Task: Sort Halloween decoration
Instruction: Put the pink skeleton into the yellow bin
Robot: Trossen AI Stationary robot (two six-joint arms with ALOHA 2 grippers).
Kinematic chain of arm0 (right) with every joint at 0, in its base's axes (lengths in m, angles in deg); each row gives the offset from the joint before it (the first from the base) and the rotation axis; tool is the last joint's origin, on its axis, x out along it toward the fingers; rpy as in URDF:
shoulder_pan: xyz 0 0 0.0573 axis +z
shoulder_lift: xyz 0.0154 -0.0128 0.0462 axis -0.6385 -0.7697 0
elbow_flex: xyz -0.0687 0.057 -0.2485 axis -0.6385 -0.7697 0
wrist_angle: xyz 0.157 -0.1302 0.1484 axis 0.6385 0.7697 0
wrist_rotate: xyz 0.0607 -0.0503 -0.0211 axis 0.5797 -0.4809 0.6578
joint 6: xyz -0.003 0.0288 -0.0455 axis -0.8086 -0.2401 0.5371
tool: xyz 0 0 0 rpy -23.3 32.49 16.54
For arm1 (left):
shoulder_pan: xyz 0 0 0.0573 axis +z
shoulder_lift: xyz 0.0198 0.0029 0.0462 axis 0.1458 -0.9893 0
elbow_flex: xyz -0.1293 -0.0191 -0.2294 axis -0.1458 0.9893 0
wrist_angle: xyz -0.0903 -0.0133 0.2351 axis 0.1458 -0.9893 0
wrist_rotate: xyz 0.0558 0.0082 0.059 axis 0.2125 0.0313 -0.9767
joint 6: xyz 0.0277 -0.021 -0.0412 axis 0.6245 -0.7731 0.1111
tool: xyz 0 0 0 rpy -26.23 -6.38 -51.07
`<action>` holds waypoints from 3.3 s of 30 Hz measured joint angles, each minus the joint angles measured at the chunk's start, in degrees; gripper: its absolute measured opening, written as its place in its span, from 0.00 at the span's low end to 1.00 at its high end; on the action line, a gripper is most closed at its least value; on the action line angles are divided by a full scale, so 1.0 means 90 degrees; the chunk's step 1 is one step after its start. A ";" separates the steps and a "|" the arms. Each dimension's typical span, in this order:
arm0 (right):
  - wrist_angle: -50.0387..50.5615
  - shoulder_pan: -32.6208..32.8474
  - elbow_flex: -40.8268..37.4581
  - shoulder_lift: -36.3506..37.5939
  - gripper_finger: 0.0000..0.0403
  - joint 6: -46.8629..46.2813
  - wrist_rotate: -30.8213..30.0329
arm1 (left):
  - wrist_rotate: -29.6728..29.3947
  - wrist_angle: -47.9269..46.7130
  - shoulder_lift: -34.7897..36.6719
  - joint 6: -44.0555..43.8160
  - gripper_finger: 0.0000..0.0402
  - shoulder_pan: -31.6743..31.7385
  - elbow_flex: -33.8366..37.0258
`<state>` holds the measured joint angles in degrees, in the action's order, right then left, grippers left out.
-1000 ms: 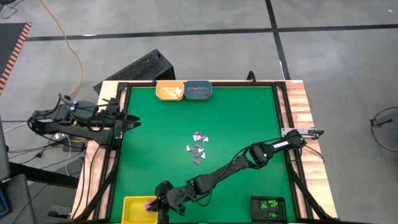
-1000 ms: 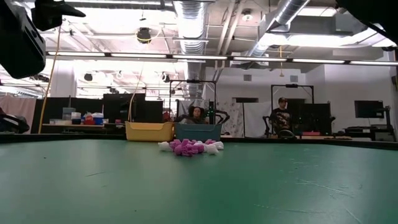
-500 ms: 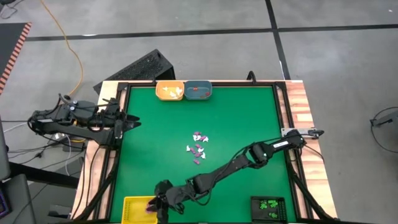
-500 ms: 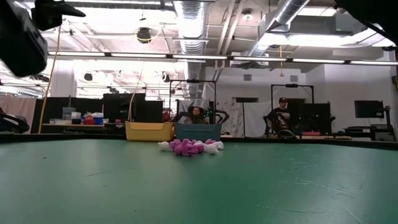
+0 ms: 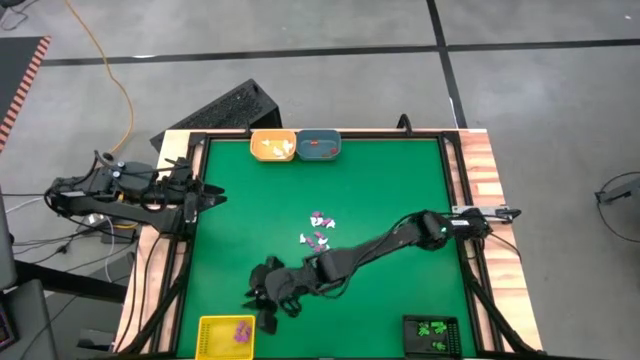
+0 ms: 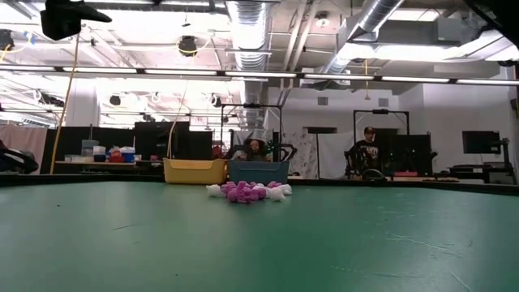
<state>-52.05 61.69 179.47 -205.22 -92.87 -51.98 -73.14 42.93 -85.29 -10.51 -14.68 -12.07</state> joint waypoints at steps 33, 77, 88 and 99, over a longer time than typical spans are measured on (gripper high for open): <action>0.7580 -0.2133 -0.0512 0.4457 0.30 0.2046 -0.1361 | -0.0095 0.0369 -0.0001 0.0432 0.58 0.0004 0.0002; -0.3066 -0.4057 -0.8954 0.4477 0.30 0.5300 0.3171 | -0.3181 0.0743 -0.0018 0.0350 0.58 0.0004 0.0002; -0.4210 -0.3977 -0.8956 0.3400 0.30 0.5265 0.2961 | -0.3367 0.0738 -0.0018 0.0333 0.58 0.0003 0.0002; -0.4646 -0.3950 -0.8947 0.2883 0.30 0.5264 0.2788 | -0.3513 0.0731 -0.0021 0.0333 0.58 0.0004 0.0002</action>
<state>-93.86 26.14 98.95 -179.28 -45.50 -26.89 -104.75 49.51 -85.47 -7.52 -14.64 -12.05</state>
